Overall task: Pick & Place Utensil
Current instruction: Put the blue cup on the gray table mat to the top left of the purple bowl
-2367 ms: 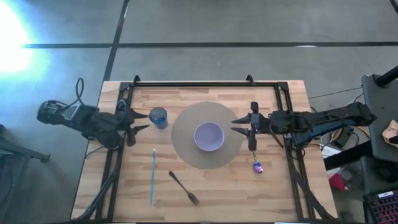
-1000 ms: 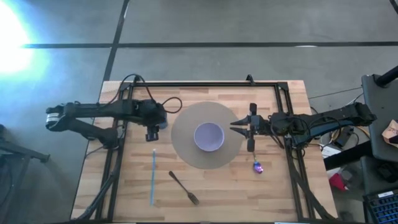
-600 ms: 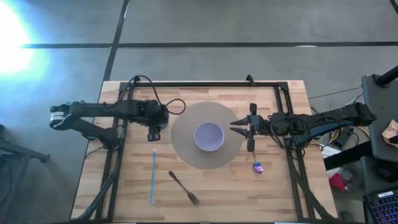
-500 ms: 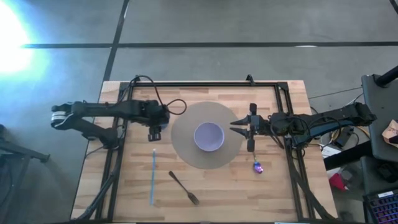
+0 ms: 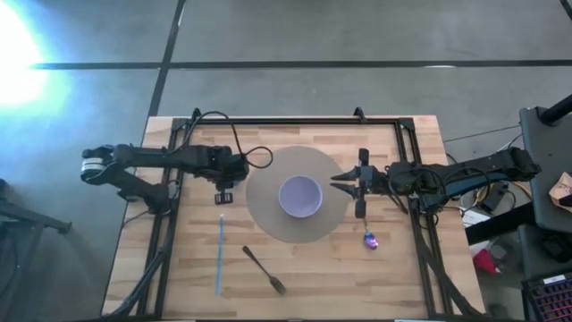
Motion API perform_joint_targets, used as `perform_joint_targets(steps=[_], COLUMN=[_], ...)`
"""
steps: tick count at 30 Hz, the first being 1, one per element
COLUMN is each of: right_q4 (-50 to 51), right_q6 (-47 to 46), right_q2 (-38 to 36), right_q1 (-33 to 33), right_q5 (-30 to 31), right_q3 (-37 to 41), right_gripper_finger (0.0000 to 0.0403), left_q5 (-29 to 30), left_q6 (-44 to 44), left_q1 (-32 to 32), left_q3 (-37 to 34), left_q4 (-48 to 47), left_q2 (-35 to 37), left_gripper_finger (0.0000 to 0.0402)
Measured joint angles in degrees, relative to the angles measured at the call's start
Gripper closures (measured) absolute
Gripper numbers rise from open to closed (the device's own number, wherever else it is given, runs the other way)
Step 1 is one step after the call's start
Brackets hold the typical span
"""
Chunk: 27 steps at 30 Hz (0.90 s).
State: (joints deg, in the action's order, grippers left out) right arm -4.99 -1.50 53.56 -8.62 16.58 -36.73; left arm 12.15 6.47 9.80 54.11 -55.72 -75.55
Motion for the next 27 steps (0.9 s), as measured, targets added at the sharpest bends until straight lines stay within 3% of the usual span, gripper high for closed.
perform_joint_targets(steps=[3,12,27], right_q4=[0.0,0.0,0.0], right_q6=[0.0,0.2,-1.2], right_q2=[0.0,0.0,0.0], right_q1=[0.0,0.0,0.0], right_q5=[0.0,0.0,0.0], right_q3=[0.0,0.0,0.4], right_gripper_finger=[0.0334,0.0318,0.0339], left_q5=[0.1,-0.1,1.4], left_q6=[0.6,3.9,14.7], left_q1=[0.0,0.0,0.0], left_q3=[0.0,1.3,19.9], left_q4=[-0.1,-0.8,-0.3], left_q2=[0.0,0.7,-1.6], left_gripper_finger=[0.0393,0.0397,0.0399])
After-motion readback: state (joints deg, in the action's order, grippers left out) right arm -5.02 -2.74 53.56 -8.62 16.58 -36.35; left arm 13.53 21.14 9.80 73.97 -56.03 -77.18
